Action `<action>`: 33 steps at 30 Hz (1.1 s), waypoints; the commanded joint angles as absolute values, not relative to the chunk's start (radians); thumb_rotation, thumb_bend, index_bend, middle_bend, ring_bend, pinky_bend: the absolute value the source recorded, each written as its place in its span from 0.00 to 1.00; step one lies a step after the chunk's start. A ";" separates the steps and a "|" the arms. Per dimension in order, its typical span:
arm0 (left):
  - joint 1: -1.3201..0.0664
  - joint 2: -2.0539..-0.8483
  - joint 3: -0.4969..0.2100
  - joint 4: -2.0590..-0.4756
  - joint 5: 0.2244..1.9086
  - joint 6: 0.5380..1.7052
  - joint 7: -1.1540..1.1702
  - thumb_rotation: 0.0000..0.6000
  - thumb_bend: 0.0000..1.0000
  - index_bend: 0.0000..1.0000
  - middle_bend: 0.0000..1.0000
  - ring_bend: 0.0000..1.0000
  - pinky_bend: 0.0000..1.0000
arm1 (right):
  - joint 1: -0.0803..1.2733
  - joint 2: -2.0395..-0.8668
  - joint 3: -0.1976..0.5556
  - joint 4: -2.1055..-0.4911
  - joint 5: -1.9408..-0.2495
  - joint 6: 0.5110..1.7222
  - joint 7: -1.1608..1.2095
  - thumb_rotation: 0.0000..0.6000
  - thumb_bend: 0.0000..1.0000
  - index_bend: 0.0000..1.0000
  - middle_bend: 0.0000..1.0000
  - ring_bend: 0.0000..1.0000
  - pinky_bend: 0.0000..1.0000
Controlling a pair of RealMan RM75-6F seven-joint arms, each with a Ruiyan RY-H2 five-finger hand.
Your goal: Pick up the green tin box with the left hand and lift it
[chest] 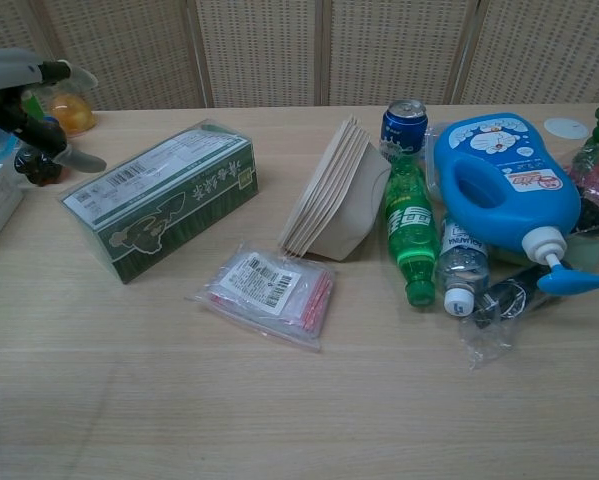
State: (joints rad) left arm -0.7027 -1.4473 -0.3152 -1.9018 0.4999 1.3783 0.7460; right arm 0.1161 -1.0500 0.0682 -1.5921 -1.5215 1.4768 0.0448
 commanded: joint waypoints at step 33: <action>-0.790 -1.766 -0.337 -1.458 0.410 1.228 0.651 0.87 0.19 0.00 0.00 0.00 0.00 | 0.087 -1.011 0.060 -1.632 -1.522 1.489 0.122 0.59 0.16 0.00 0.00 0.00 0.00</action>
